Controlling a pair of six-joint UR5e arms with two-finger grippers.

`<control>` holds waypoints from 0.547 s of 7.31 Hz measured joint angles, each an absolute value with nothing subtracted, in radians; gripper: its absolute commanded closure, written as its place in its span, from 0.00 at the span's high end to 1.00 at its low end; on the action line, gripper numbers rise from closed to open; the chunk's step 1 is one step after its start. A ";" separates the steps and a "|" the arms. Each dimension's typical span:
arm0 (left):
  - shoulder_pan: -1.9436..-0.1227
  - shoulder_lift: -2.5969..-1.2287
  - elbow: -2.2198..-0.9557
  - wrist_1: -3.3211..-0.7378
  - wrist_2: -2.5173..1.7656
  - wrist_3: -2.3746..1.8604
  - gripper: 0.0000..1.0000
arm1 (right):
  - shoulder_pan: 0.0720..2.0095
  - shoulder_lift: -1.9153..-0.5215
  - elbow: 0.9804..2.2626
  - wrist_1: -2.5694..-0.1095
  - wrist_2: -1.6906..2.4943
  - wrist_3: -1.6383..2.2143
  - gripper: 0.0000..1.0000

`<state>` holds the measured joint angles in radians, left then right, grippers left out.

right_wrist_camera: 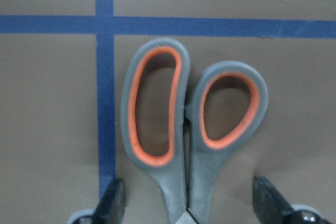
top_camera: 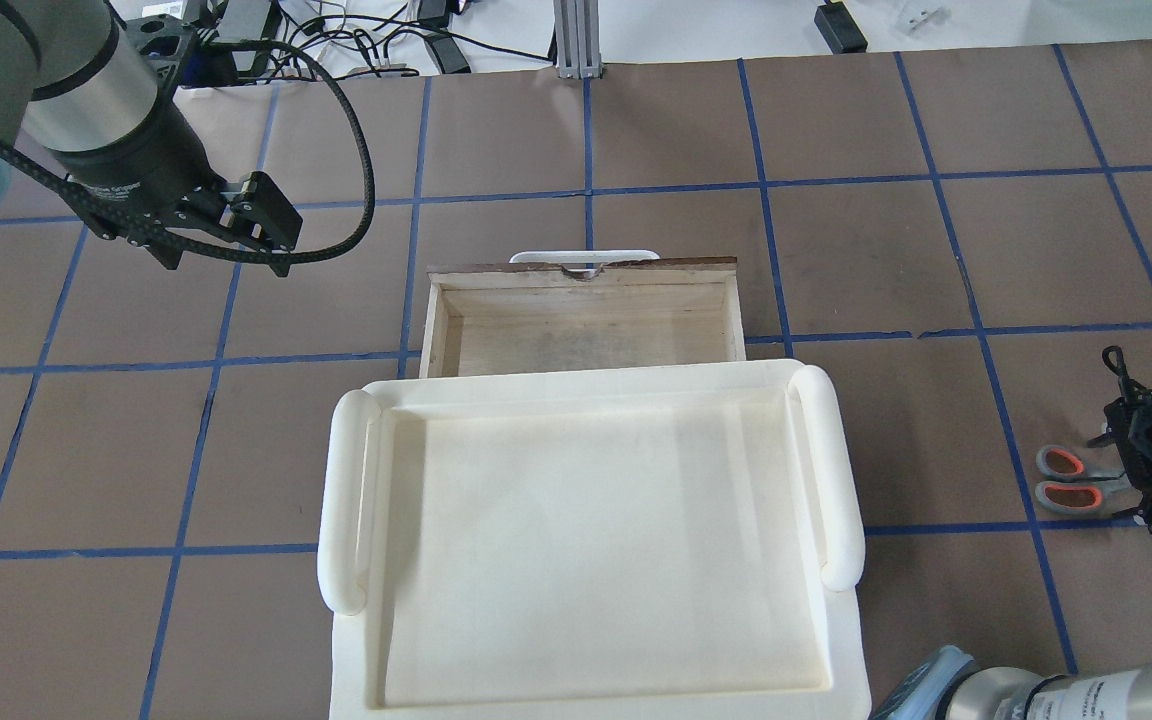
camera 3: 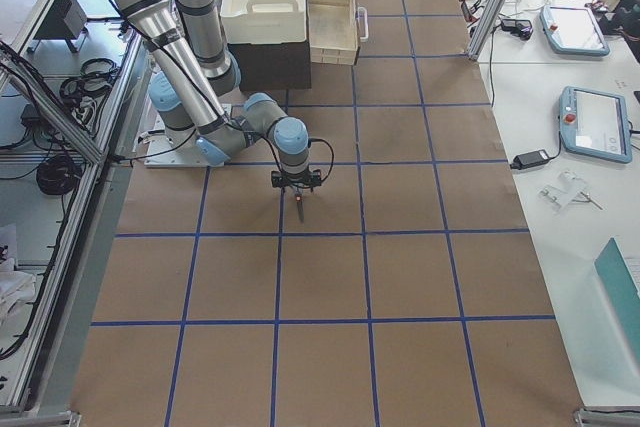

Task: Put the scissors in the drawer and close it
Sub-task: 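Lower the right gripper over the scissors handles and close on them, then lift the scissors with the right gripper and carry them over the drawer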

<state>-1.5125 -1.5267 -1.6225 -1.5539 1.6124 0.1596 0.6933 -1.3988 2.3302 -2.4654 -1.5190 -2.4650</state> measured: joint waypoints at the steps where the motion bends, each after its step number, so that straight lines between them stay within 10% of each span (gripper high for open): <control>1: -1.513 -1.527 -1.623 -1.553 1.612 0.160 1.00 | 0.694 -1.397 2.328 -2.465 -1.521 -2.465 0.81; 4: -1.512 -1.528 -1.623 -1.554 1.612 0.159 1.00 | 0.695 -1.399 2.327 -2.465 -1.523 -2.465 0.63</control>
<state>-1.5125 -1.5278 -1.6229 -1.5537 1.6122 0.1585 0.6948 -1.3991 2.3271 -2.4651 -1.5227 -2.4648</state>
